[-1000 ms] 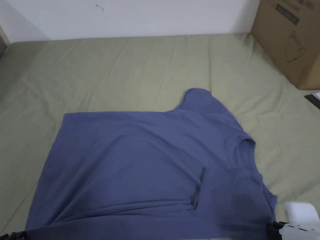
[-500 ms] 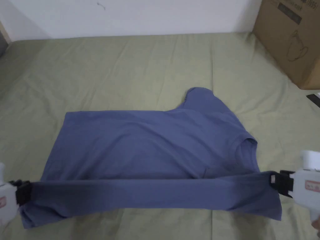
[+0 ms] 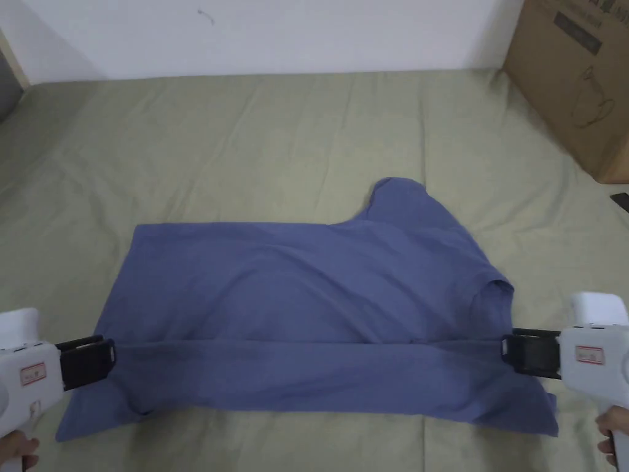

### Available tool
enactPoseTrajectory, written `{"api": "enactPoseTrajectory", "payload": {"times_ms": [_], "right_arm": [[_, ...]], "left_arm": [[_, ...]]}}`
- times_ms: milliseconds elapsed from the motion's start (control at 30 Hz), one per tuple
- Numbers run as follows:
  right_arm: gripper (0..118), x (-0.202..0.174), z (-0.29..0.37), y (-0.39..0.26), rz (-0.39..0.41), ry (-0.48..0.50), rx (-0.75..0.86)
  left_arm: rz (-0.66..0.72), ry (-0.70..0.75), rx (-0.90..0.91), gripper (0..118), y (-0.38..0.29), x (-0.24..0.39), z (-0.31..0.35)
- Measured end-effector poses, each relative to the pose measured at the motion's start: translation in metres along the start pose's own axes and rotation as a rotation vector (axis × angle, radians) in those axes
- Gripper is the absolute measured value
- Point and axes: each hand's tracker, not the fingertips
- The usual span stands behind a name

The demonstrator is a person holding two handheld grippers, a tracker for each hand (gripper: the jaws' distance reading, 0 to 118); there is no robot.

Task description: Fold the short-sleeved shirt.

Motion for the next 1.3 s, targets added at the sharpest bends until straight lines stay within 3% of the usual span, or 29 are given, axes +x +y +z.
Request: {"api": "enactPoseTrajectory", "payload": {"times_ms": [67,100,133,200,233,267,300,433,467,500,533,567,600,767,833,900,933,967,1000,1033,1067,1133,1200,1267,1300], "right_arm": [[95,0.001,0.020,-0.007,0.012,0.005,0.045],[82,0.002,0.032,-0.013,0.011,0.026,0.066],[55,0.001,0.040,-0.018,0.008,0.039,0.071],[20,0.000,0.052,-0.034,-0.025,0.050,0.081],[8,-0.001,0.055,-0.040,-0.049,0.062,0.079],[2,-0.001,0.057,-0.048,-0.090,0.085,0.078],[0,-0.002,0.057,-0.055,-0.125,0.105,0.060],[0,-0.008,0.056,-0.080,-0.192,0.135,0.023],[0,-0.009,0.055,-0.084,-0.193,0.139,0.019],[0,-0.010,0.055,-0.085,-0.197,0.135,0.012],[0,-0.010,0.054,-0.087,-0.202,0.130,0.006],[0,-0.010,0.053,-0.087,-0.207,0.130,0.001],[0,-0.009,0.052,-0.086,-0.219,0.130,-0.001],[0,-0.014,0.048,-0.083,-0.231,0.153,-0.017],[0,-0.017,0.045,-0.083,-0.215,0.140,-0.024],[0,-0.019,0.040,-0.080,-0.201,0.131,-0.033],[16,-0.020,0.037,-0.077,-0.195,0.107,-0.042],[47,-0.019,0.031,-0.074,-0.183,0.086,-0.056],[85,-0.018,0.022,-0.071,-0.176,0.080,-0.066],[113,-0.018,0.016,-0.069,-0.180,0.079,-0.066],[116,-0.017,0.008,-0.067,-0.190,0.073,-0.059],[107,-0.015,-0.003,-0.061,-0.212,0.043,-0.071],[107,-0.017,-0.022,-0.058,-0.203,0.016,-0.090],[92,-0.015,-0.046,-0.062,-0.183,0.021,-0.173],[92,-0.018,-0.055,-0.064,-0.198,-0.009,-0.205]], "left_arm": [[-0.001,-0.006,0.006,105,-0.012,-0.005,0.022],[0.007,-0.019,0.011,102,-0.020,-0.008,0.034],[0.012,-0.033,0.016,89,-0.028,-0.010,0.041],[0.023,-0.045,0.016,46,-0.048,-0.012,0.057],[0.022,-0.050,0.011,19,-0.055,-0.013,0.060],[0.021,-0.048,0.000,4,-0.064,-0.013,0.060],[0.015,-0.041,-0.014,0,-0.071,-0.013,0.058],[0.031,-0.033,-0.046,1,-0.077,-0.022,0.039],[0.041,-0.039,-0.029,12,-0.075,-0.023,0.037],[0.044,-0.050,-0.008,35,-0.070,-0.023,0.033],[0.051,-0.070,0.008,66,-0.066,-0.022,0.029],[0.060,-0.074,-0.010,80,-0.059,-0.022,0.020],[0.066,-0.078,-0.044,82,-0.054,-0.021,0.011],[0.126,-0.083,-0.163,72,-0.052,-0.021,-0.035],[0.063,0.041,-0.146,37,-0.057,-0.011,-0.034],[0.059,-0.022,-0.115,21,-0.052,-0.012,-0.026],[0.073,-0.047,-0.113,8,-0.051,-0.007,-0.021],[0.075,-0.068,-0.133,8,-0.048,-0.005,-0.021],[0.045,-0.048,-0.138,7,-0.045,-0.002,-0.021],[0.024,-0.037,-0.128,7,-0.045,0.001,-0.020],[0.012,-0.041,-0.133,7,-0.044,0.005,-0.016],[-0.008,-0.038,-0.122,7,-0.043,0.007,-0.011],[-0.012,-0.043,-0.121,7,-0.042,0.006,-0.006],[-0.001,-0.054,-0.115,7,-0.040,0.003,-0.002],[0.001,-0.057,-0.112,8,-0.040,0.003,-0.001]]}}
